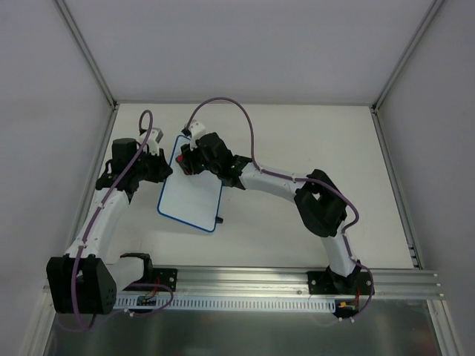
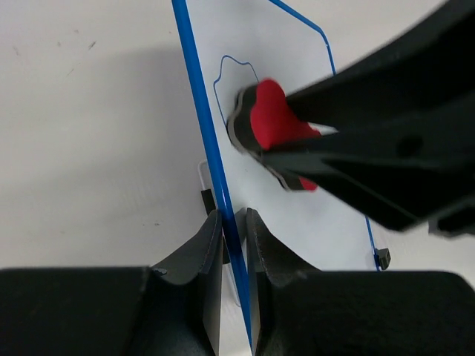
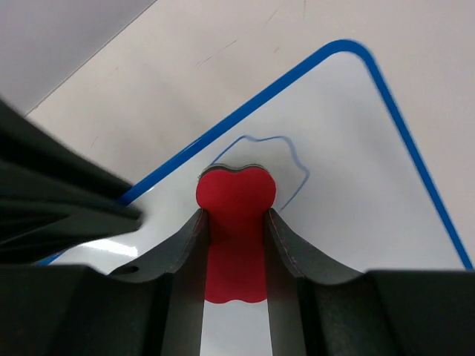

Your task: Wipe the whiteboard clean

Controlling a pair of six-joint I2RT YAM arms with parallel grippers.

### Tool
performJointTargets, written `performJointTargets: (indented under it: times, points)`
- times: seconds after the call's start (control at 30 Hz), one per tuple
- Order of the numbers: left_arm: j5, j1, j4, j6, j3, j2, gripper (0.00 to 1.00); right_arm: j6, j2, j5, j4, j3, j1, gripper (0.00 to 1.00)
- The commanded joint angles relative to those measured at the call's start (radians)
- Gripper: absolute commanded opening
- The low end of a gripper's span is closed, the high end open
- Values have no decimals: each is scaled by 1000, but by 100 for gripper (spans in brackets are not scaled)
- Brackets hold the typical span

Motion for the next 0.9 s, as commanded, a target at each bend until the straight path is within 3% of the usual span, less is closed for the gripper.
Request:
performJointTargets:
  times: [0.0,0.4,0.63,0.87]
  points:
    - [243,-82,-192,-24,-43,-3,0,-3,70,-49,-57,46,-19,0]
    - [241,-98,-199,-9,-35,-3,0,179,119,65,-65,43,-62,0]
    - [235,-111,-204,2,-29,5,0,112,91,-4,-37,64,-44,0]
    - [229,-122,-207,12,-24,11,0,22,79,-168,-17,84,5,0]
